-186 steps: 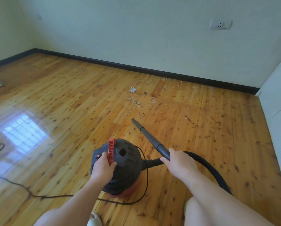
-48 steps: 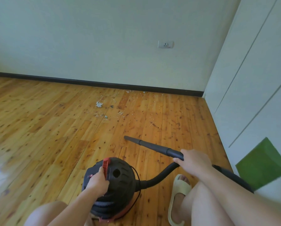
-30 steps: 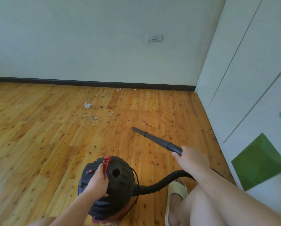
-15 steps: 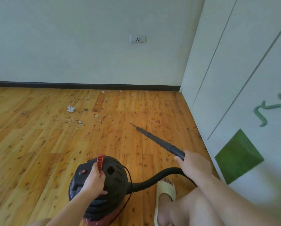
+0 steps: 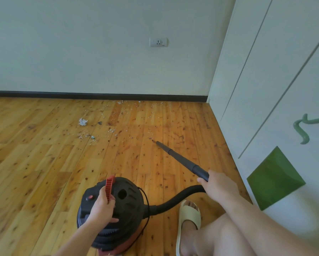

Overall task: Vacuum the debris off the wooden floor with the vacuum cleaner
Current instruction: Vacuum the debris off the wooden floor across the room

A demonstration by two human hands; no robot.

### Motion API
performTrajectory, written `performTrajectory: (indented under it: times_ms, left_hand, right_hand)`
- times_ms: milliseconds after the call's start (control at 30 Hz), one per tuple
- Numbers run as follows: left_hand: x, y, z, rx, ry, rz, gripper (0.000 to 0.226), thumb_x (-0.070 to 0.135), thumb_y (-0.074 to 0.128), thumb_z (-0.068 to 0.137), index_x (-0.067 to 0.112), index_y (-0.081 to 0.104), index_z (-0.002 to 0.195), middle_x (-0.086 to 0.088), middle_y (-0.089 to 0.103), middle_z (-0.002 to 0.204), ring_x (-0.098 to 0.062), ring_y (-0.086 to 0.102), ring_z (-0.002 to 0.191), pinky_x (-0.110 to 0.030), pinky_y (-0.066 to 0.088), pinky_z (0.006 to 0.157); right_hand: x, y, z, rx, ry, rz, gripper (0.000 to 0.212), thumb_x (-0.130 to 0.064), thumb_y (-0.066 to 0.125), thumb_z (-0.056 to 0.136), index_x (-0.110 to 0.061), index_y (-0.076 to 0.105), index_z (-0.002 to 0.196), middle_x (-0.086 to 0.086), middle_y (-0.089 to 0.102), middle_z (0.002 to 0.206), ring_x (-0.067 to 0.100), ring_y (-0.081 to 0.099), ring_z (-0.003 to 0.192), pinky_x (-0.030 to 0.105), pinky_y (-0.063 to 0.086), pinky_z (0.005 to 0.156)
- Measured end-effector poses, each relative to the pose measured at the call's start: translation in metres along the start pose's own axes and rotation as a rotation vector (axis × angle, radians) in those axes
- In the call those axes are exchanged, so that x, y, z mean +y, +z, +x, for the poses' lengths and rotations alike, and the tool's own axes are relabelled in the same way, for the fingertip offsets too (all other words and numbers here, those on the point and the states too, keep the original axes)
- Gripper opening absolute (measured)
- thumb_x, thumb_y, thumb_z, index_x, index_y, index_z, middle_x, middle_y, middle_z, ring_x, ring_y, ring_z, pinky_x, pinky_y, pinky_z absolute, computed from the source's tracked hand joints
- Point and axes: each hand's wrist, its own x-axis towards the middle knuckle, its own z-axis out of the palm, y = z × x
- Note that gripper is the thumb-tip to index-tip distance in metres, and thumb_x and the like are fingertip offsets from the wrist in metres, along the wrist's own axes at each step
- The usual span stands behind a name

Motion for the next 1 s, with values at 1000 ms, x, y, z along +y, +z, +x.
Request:
performTrajectory:
  times_ms: [1000]
  left_hand:
    - [0.064,0.025,0.097,-0.011,-0.048,-0.037,0.055,0.006,0.048,0.103,0.026,0.027,0.15,-0.004,0.05,0.113,-0.021,0.059,0.097,-0.036,0.062,0.054]
  right_hand:
    - [-0.036,-0.026,0.13,-0.071,-0.035,-0.044,0.043,-0.059,0.048,0.102,-0.023,0.056,0.124,-0.006,0.063,0.1,0.012,0.064,0.086,0.02,0.046,0.062]
